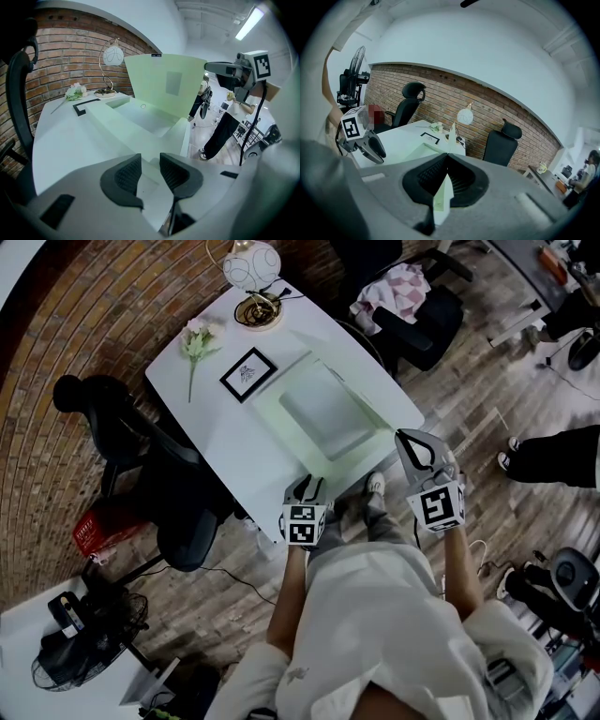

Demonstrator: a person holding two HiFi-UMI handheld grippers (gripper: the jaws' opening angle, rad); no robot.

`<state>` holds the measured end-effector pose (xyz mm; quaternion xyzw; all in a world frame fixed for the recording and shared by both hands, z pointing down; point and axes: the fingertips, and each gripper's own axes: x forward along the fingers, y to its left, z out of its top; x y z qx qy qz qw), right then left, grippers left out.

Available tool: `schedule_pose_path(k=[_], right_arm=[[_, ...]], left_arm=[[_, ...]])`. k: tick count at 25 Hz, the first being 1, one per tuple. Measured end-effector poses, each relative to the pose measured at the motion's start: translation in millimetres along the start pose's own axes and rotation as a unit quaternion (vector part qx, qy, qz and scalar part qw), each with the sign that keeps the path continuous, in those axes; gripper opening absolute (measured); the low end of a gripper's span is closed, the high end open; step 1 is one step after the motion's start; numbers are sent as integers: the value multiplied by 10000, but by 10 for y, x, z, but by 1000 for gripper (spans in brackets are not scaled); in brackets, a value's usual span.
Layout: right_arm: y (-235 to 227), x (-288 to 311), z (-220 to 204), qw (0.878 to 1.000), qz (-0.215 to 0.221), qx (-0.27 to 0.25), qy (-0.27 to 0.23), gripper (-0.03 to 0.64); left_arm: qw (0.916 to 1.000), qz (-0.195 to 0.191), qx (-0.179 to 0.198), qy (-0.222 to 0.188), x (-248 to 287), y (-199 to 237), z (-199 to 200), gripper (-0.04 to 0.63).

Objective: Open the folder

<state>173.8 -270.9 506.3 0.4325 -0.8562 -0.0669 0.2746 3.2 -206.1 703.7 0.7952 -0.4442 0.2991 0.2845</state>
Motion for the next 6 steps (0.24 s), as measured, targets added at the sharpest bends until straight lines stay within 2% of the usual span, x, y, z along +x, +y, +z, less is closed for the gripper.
schedule_pose_path(k=[6], right_arm=[[-39, -30, -25, 10000, -68, 29, 36, 6]], left_arm=[[10000, -22, 19, 3, -2, -21, -21, 123]])
